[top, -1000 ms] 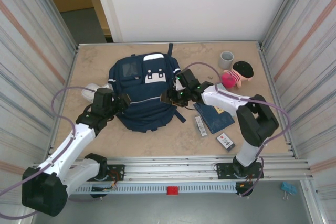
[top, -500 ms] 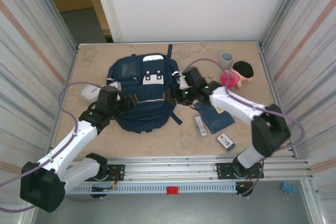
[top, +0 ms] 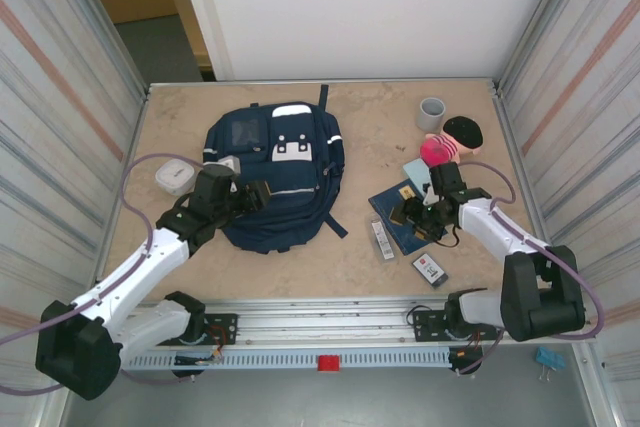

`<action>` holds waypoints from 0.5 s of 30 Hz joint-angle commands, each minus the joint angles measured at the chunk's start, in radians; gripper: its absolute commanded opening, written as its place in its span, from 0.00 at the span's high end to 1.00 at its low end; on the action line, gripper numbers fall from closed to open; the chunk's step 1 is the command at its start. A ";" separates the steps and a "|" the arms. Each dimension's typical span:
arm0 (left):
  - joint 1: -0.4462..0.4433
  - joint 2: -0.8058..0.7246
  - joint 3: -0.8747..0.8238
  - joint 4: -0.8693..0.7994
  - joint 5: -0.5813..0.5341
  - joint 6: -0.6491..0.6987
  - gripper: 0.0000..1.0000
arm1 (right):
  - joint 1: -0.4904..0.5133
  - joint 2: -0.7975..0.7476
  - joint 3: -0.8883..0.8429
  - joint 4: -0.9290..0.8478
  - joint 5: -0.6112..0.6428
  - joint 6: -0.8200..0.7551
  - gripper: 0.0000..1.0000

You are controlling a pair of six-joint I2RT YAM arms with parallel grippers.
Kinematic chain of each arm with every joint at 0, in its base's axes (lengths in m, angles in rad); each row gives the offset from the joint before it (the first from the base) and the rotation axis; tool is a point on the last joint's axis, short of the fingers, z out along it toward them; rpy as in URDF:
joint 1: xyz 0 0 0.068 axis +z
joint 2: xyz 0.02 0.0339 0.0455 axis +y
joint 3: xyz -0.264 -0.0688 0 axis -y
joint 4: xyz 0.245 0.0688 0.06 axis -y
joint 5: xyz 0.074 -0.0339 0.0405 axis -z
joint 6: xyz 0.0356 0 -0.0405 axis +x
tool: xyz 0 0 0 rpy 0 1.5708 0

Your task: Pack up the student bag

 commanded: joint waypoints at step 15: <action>-0.029 0.048 0.011 0.047 -0.024 -0.003 0.41 | 0.081 0.063 -0.134 0.415 0.005 0.255 0.37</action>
